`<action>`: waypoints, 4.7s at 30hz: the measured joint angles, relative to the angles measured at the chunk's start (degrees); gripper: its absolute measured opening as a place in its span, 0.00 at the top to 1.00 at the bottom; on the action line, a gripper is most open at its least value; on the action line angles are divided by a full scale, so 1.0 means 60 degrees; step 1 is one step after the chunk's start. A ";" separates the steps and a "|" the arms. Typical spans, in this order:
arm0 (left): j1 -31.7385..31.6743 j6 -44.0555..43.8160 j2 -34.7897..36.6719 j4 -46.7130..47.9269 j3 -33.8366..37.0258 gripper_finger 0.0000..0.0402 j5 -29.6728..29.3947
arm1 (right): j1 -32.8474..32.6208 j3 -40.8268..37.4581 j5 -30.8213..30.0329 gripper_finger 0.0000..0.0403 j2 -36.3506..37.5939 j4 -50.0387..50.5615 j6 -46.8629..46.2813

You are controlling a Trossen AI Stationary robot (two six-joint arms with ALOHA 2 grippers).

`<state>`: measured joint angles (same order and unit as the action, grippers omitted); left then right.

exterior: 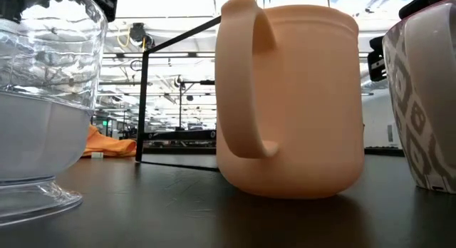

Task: Stack small to large cups/mugs on shelf
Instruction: Put the transparent mug on the shelf

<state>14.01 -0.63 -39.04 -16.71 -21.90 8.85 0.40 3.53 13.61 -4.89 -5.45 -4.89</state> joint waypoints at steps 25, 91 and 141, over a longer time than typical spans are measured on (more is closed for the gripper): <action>0.2493 -0.0097 -0.2453 -0.3272 -0.0498 1.00 -0.2074 | -0.0004 0.0000 -0.0004 1.00 0.0000 -0.0005 0.0000; 0.3556 -0.1153 -0.7086 0.2455 -0.6800 1.00 -0.3416 | 0.0000 0.0000 -0.0004 1.00 0.0000 -0.0055 0.0000; 0.3309 -0.5941 -1.0125 1.1257 -1.0975 1.00 -0.1617 | -0.0002 0.0000 -0.0004 1.00 -0.0022 -0.0044 0.0000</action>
<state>33.87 -36.28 -99.79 50.83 -87.74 -0.85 0.39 3.53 13.58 -5.02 -5.72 -4.89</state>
